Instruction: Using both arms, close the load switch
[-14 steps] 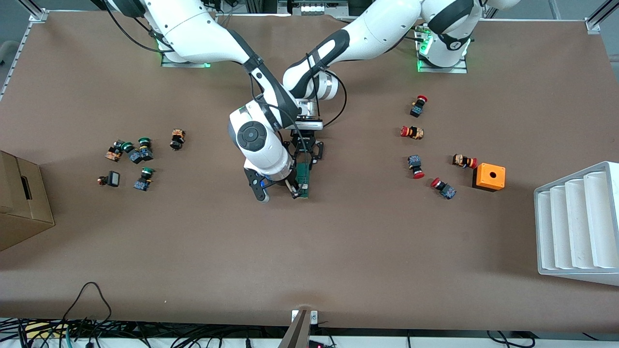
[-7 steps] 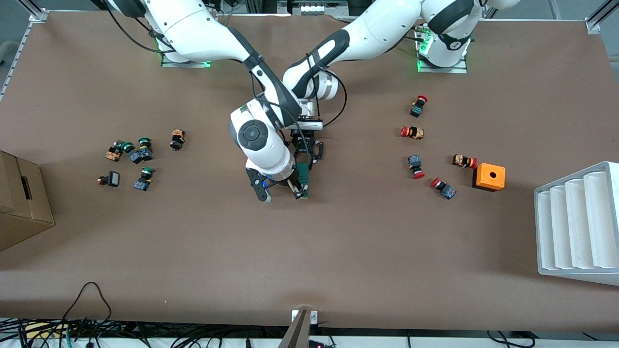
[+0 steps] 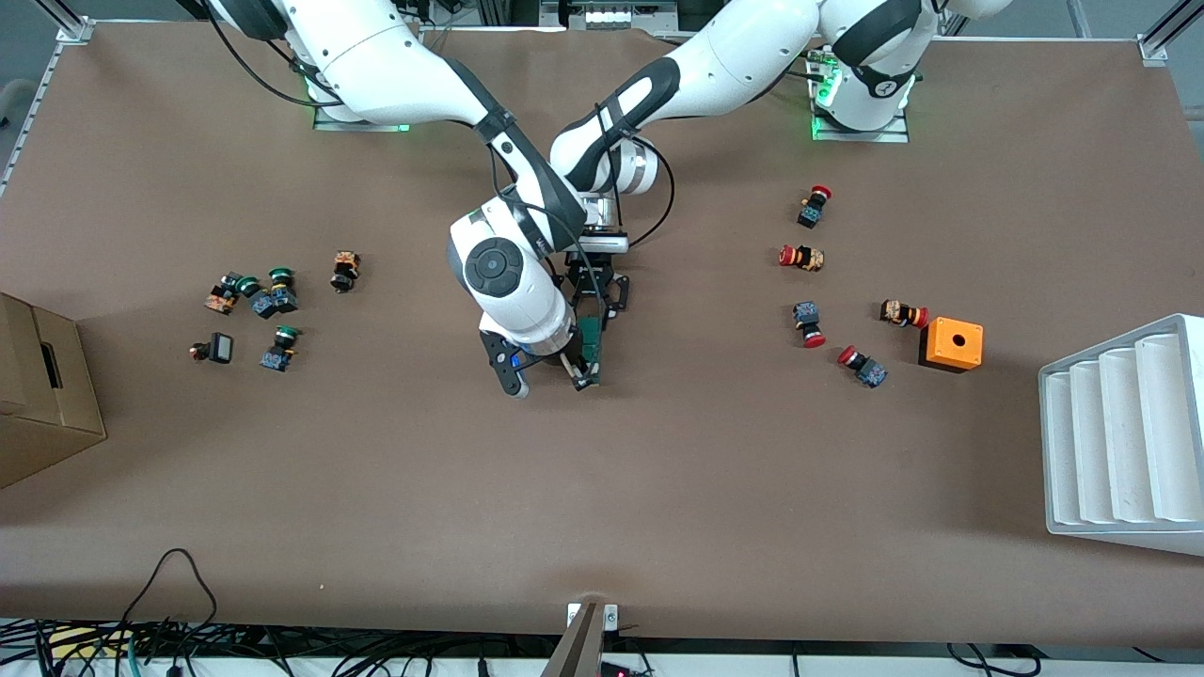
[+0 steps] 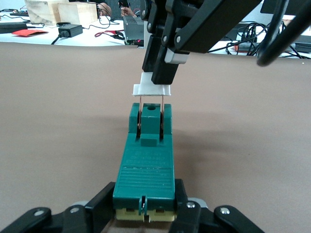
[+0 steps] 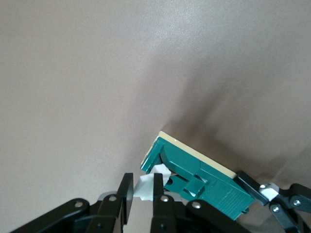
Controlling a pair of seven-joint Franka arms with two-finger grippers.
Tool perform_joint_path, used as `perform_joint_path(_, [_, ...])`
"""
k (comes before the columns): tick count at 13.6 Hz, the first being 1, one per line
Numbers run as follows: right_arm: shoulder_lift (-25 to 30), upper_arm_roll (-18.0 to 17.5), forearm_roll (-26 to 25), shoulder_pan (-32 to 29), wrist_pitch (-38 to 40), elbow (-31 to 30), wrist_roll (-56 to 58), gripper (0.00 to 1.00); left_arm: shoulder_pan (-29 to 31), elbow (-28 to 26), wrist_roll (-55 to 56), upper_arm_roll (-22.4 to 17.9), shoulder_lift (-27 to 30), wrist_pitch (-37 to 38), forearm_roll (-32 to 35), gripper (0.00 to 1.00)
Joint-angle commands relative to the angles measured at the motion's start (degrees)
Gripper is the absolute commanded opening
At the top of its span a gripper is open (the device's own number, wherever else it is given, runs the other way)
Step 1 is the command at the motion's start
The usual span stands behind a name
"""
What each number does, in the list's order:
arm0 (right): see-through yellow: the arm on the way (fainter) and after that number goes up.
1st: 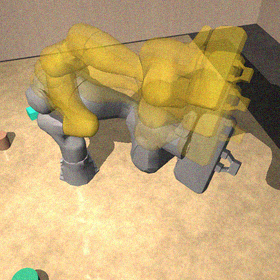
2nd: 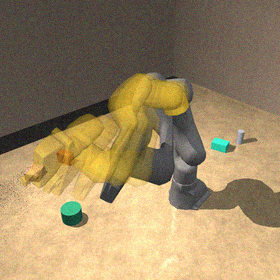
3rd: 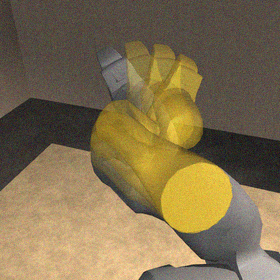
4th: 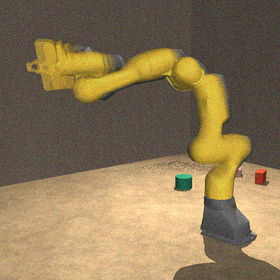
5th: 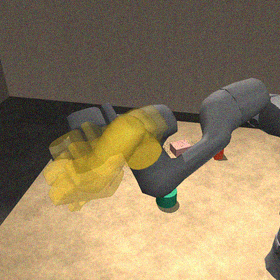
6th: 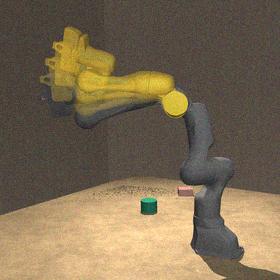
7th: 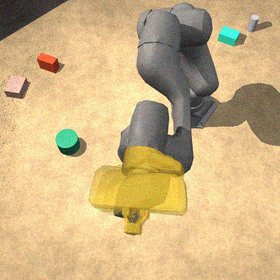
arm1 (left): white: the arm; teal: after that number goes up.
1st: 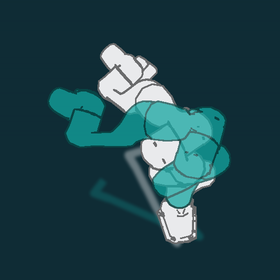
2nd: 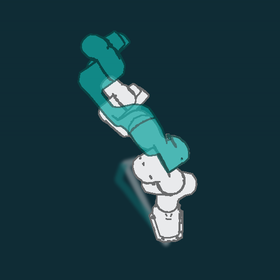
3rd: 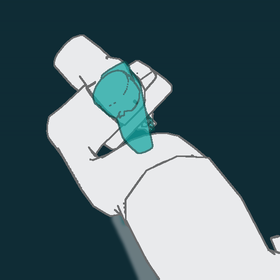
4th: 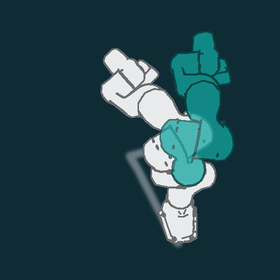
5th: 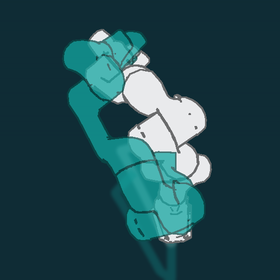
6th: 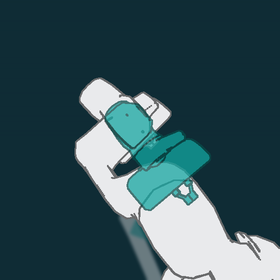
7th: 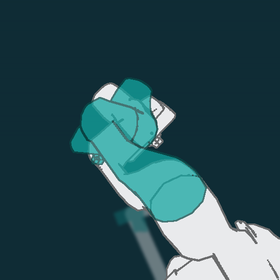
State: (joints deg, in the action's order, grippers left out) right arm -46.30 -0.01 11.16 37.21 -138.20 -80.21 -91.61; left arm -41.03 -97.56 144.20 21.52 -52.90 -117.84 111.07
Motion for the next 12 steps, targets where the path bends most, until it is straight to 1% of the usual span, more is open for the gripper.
perform_joint_path(1, [-2.9,-0.6,-0.5,0.1,-0.1,3.0,-1.2,0.20,-0.3,4.1,1.9,-0.5,-3.4,-2.4,3.3,0.42])
perform_joint_path(12, [-4.6,-0.6,-1.0,0.1,-1.3,3.0,-0.8,0.19,-0.3,4.1,1.9,-0.5,-3.5,-2.4,3.3,0.42])
